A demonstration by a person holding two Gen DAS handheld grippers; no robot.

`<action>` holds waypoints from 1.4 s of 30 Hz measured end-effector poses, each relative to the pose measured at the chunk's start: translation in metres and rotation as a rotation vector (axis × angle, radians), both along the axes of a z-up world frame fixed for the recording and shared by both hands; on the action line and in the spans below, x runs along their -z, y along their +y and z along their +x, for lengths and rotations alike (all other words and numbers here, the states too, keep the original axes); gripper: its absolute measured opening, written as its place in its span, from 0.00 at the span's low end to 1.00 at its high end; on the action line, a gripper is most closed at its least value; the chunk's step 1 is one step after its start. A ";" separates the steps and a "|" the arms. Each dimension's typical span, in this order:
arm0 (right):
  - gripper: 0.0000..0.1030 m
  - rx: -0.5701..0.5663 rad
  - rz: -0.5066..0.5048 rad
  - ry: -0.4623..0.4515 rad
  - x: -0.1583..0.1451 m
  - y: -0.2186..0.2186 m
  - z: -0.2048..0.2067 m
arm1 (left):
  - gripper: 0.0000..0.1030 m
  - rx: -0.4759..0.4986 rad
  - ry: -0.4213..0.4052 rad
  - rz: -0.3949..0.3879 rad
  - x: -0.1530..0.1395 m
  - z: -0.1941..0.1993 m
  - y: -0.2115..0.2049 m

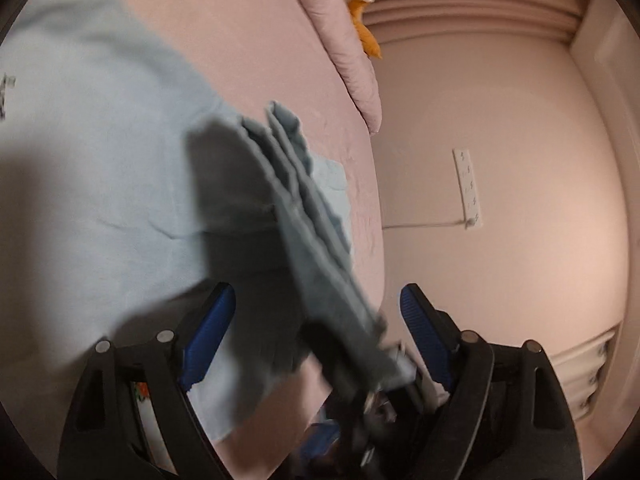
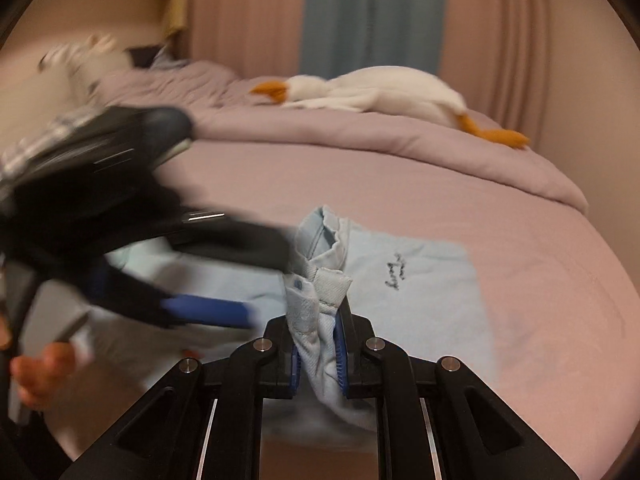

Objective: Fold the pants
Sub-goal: 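Grasp the leg hem with the right tool and fold it toward the waistband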

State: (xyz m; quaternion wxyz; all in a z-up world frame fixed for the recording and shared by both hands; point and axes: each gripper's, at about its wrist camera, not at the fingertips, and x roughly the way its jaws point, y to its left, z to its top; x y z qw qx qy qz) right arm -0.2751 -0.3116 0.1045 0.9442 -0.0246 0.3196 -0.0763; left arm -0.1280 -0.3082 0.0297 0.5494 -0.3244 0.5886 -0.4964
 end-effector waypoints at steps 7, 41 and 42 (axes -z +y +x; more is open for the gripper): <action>0.13 -0.124 -0.086 0.037 0.002 0.040 0.024 | 0.14 -0.065 -0.117 0.036 -0.020 0.014 0.036; 0.38 0.132 0.131 0.282 0.035 -0.068 0.044 | 0.02 -0.060 -0.445 0.499 0.000 -0.023 0.067; 0.38 0.124 0.119 0.289 0.030 -0.066 0.048 | 0.02 -0.068 -0.431 0.489 0.003 -0.026 0.079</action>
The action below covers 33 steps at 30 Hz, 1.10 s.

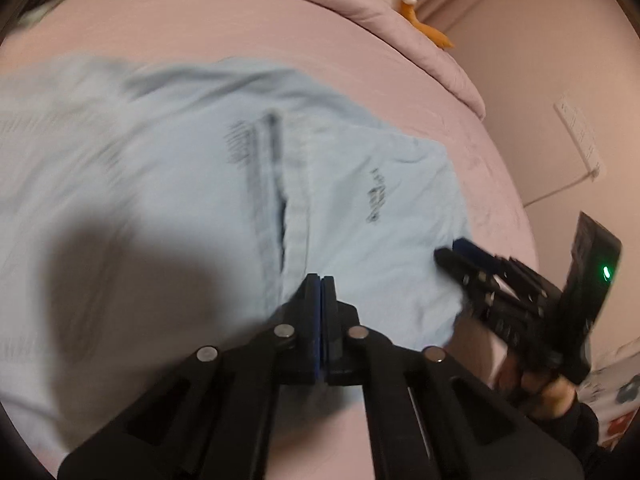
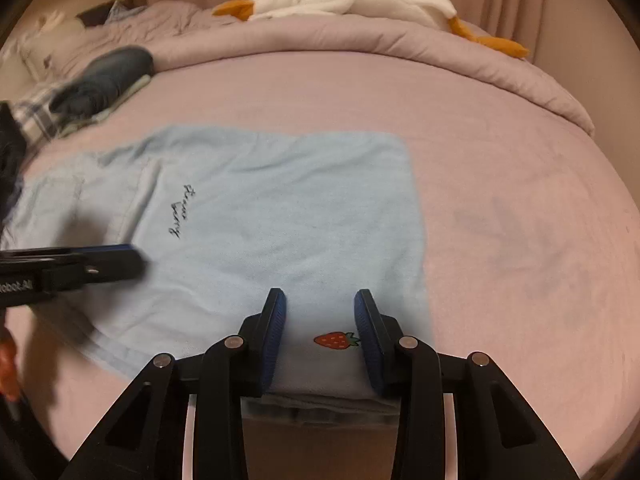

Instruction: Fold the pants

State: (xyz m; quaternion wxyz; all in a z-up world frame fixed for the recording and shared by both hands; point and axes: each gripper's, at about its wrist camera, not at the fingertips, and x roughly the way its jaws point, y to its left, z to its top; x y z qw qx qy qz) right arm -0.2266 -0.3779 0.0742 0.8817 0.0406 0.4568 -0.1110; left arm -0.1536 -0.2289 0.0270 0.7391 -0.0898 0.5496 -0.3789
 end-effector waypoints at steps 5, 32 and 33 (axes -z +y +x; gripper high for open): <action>0.38 -0.092 -0.016 -0.063 -0.026 0.019 0.005 | 0.02 0.007 -0.038 -0.006 -0.003 -0.015 0.023; 0.11 -0.389 0.091 0.057 0.007 0.104 0.035 | 0.02 0.008 -0.022 -0.038 -0.004 -0.012 0.016; 0.11 -0.394 0.062 0.042 0.008 0.106 0.025 | 0.02 0.008 -0.027 -0.037 -0.004 -0.012 0.016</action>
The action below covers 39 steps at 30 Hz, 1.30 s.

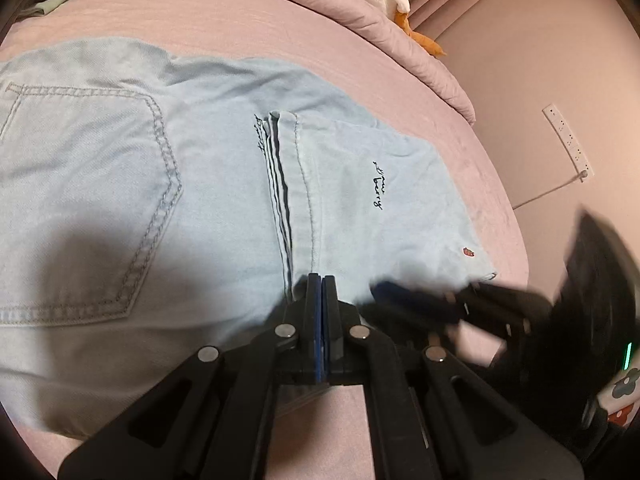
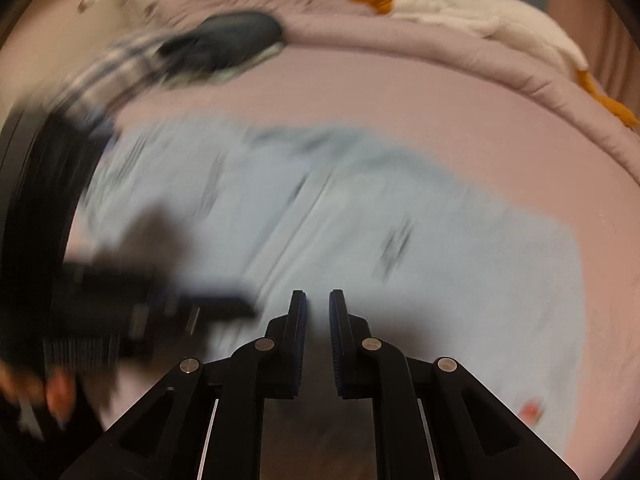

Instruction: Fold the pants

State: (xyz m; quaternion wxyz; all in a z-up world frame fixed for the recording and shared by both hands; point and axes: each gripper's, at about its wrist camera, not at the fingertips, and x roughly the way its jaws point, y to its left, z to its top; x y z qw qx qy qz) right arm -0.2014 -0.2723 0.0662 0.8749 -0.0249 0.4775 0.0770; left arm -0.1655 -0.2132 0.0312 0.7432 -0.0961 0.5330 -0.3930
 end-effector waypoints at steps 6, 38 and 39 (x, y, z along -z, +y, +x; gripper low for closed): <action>0.11 0.015 0.023 -0.019 -0.009 0.002 -0.024 | 0.02 -0.013 -0.009 0.018 -0.004 -0.004 0.003; 0.27 0.348 0.069 -0.115 -0.025 -0.057 -0.028 | 0.37 -0.128 -0.040 -0.028 -0.018 -0.014 0.035; 0.27 0.323 0.080 -0.111 -0.022 -0.050 -0.023 | 0.39 -0.146 -0.043 -0.030 -0.021 -0.015 0.043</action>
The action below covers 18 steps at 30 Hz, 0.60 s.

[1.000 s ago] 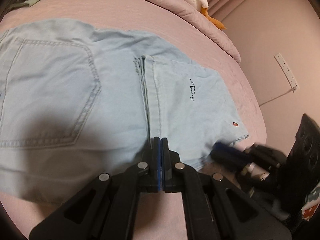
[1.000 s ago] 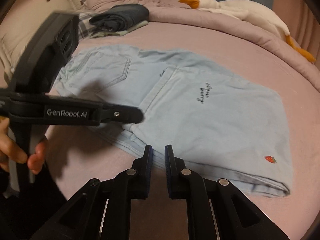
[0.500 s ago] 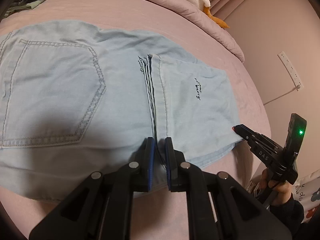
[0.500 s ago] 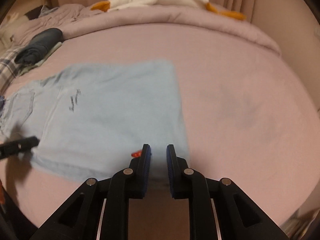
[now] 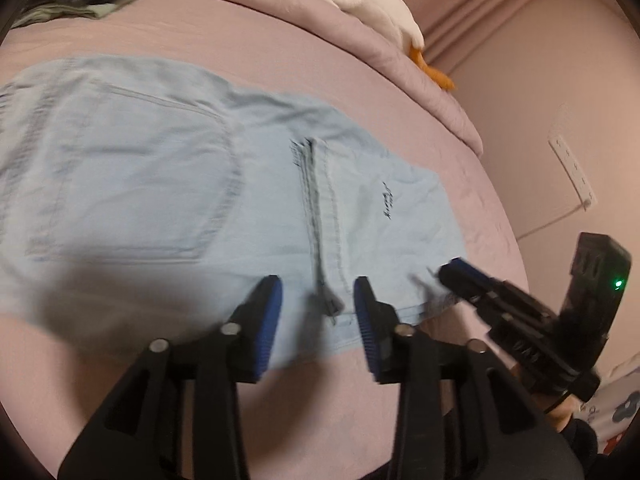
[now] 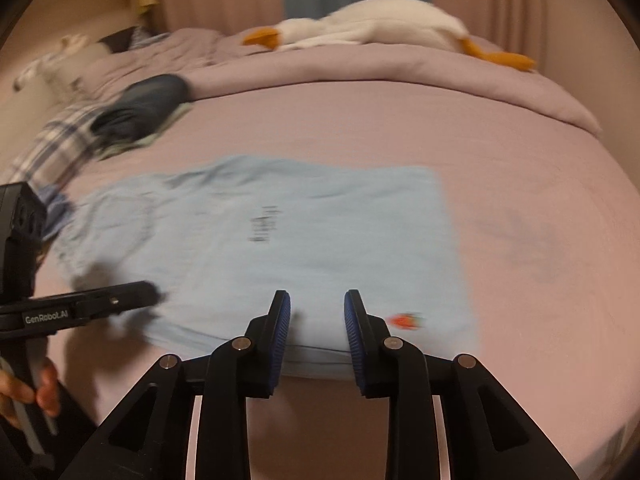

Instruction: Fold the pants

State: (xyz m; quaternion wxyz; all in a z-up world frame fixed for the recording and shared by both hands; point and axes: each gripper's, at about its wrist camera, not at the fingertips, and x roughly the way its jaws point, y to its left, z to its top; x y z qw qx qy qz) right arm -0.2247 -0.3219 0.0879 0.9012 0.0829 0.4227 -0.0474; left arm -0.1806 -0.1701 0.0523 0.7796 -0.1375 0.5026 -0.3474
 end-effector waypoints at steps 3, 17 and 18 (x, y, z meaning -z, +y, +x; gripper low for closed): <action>0.27 -0.057 0.009 0.013 0.006 0.018 0.012 | 0.50 -0.060 -0.004 -0.021 -0.008 -0.003 0.028; 0.27 -0.186 -0.018 0.074 0.026 0.069 0.038 | 0.63 -0.375 0.163 -0.170 0.017 -0.007 0.145; 0.27 -0.189 -0.018 0.070 0.026 0.069 0.037 | 0.63 -0.385 0.178 -0.187 0.020 -0.005 0.147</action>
